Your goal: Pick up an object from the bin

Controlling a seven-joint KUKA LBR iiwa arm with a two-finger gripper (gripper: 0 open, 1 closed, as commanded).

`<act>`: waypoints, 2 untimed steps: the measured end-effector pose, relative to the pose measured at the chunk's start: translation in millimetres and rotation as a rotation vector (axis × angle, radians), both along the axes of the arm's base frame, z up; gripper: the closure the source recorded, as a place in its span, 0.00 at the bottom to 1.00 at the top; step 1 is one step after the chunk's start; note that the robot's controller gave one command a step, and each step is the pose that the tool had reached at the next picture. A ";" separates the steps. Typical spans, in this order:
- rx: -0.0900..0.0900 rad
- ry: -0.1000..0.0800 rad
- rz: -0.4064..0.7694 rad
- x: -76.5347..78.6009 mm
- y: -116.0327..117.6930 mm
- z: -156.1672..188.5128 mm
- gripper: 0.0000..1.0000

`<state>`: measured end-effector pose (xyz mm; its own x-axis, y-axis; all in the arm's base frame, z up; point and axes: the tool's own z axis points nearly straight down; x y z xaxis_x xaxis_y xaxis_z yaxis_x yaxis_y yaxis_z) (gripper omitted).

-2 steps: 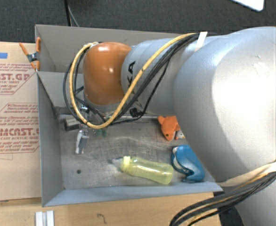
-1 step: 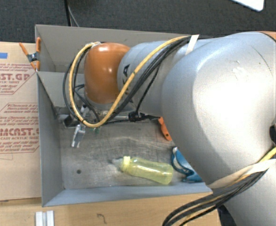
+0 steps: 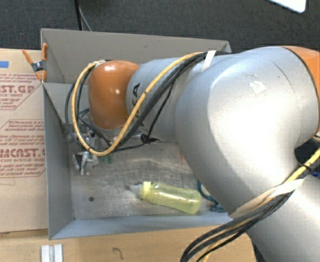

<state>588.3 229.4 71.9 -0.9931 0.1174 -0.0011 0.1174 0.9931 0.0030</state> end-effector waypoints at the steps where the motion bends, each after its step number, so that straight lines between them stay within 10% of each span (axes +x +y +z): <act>1: 0.000 0.000 0.000 0.0 0.0 0.0 1.00; 2: -0.003 0.002 0.042 -5.9 10.3 109.8 1.00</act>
Offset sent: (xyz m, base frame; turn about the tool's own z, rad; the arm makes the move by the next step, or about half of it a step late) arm -0.0059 0.0098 0.1101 -0.0418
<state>582.4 239.7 181.6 -0.9972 0.0753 0.0003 0.0753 0.9972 0.0000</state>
